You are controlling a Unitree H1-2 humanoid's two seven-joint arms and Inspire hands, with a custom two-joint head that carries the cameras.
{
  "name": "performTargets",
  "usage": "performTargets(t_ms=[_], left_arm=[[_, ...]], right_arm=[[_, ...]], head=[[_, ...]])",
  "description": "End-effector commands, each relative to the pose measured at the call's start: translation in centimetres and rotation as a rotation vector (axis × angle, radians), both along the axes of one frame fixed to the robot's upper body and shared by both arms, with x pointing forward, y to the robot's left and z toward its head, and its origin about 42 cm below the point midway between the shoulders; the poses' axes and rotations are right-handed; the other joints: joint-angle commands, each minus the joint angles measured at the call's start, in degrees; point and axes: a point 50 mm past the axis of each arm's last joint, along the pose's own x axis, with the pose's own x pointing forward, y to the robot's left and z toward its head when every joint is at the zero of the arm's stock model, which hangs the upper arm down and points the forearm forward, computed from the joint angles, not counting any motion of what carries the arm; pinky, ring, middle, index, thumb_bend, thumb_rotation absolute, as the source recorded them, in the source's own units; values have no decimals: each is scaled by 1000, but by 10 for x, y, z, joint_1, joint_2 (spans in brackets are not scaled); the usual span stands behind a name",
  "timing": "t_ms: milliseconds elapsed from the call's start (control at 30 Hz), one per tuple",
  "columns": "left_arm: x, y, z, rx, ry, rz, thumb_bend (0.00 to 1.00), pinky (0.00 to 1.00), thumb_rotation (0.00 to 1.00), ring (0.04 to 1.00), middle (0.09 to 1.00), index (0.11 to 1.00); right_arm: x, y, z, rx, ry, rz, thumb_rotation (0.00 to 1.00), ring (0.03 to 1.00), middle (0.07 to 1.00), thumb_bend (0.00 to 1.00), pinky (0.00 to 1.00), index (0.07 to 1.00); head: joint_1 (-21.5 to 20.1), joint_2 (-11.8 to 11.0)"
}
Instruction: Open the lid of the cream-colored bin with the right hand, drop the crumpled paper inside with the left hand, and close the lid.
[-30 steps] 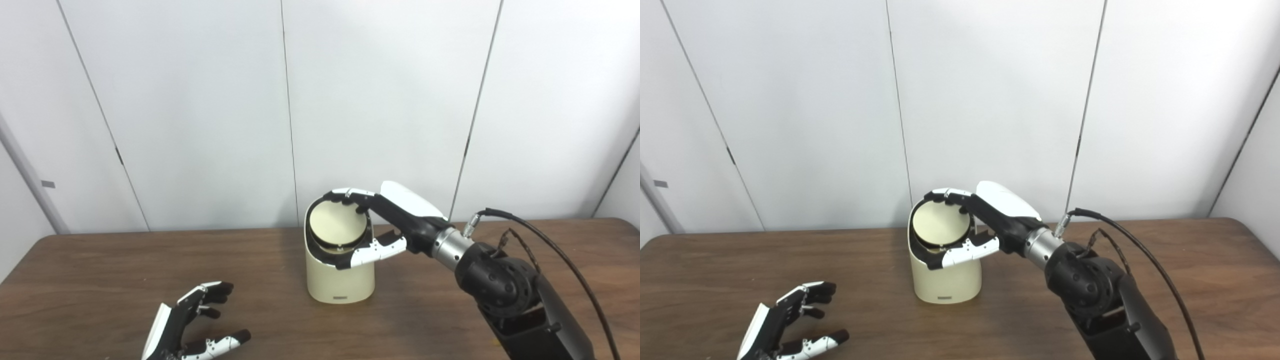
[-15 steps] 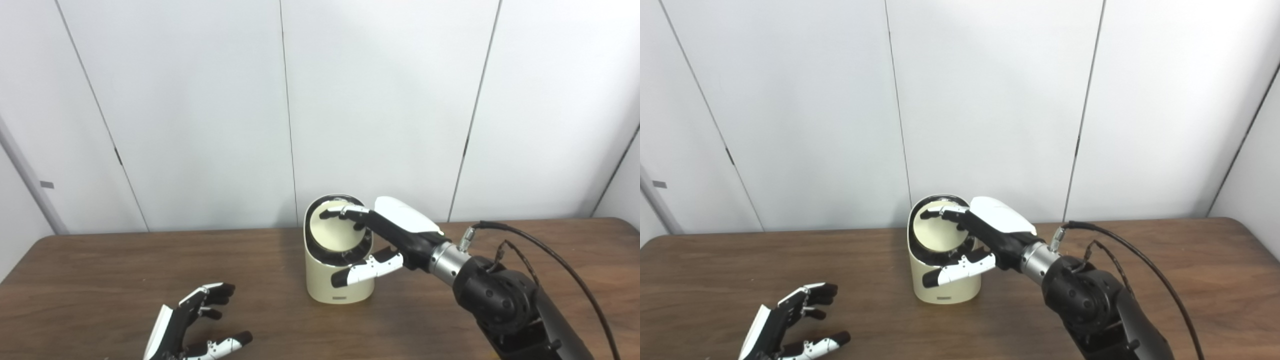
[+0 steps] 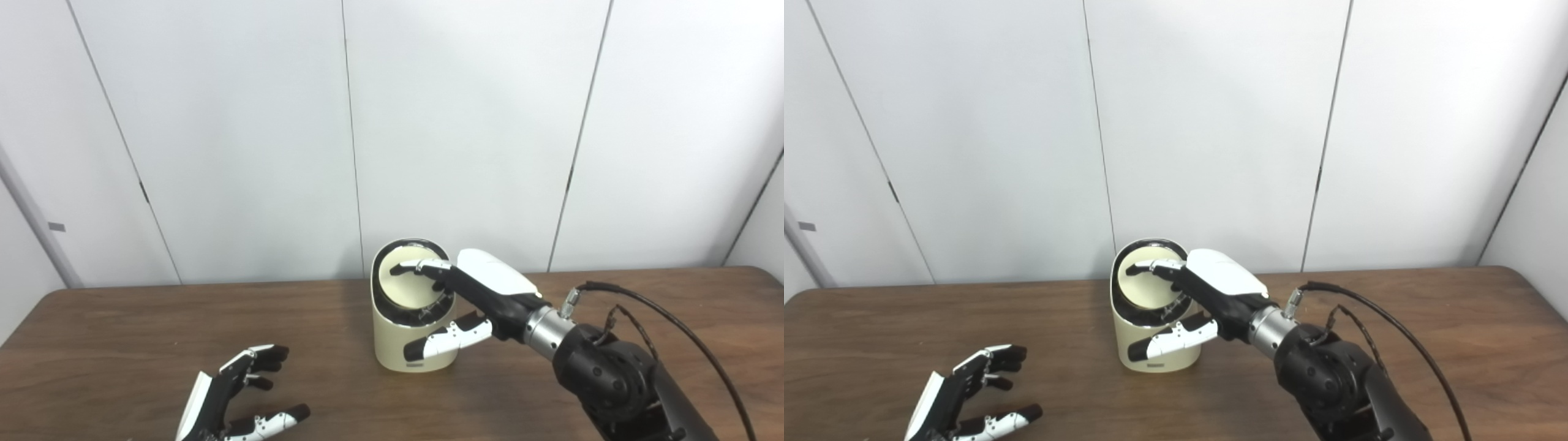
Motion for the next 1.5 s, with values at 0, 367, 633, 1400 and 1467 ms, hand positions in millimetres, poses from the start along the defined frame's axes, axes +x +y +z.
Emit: performTargets(t_ms=[0, 367, 633, 1400, 1467], left_arm=[[5, -2, 16, -4, -63, -11, 919, 610, 276, 718, 739, 720], [8, -6, 16, 5, -70, -8, 922, 608, 276, 715, 735, 714], [11, -10, 15, 4, -67, -8, 923, 609, 283, 713, 732, 711], [15, -9, 11, -4, -74, -12, 936, 611, 295, 714, 729, 707], [15, -9, 11, -3, -75, -14, 932, 606, 296, 711, 730, 709]], right_arm=[[-4, 8, -6, 0, 54, 39, 755, 870, 883, 1000, 674, 849], [-8, 21, -13, 6, 84, 73, 751, 886, 891, 1000, 715, 859], [-3, 24, 0, -38, 47, 99, 778, 880, 886, 1000, 743, 860], [3, 1, 24, -155, -3, 24, 765, 879, 876, 1000, 752, 860], [3, -2, 24, -171, -10, 15, 776, 875, 870, 1000, 768, 858]], head=[[0, 1], [-1, -3], [-6, -8], [-32, -8], [-36, -7]])
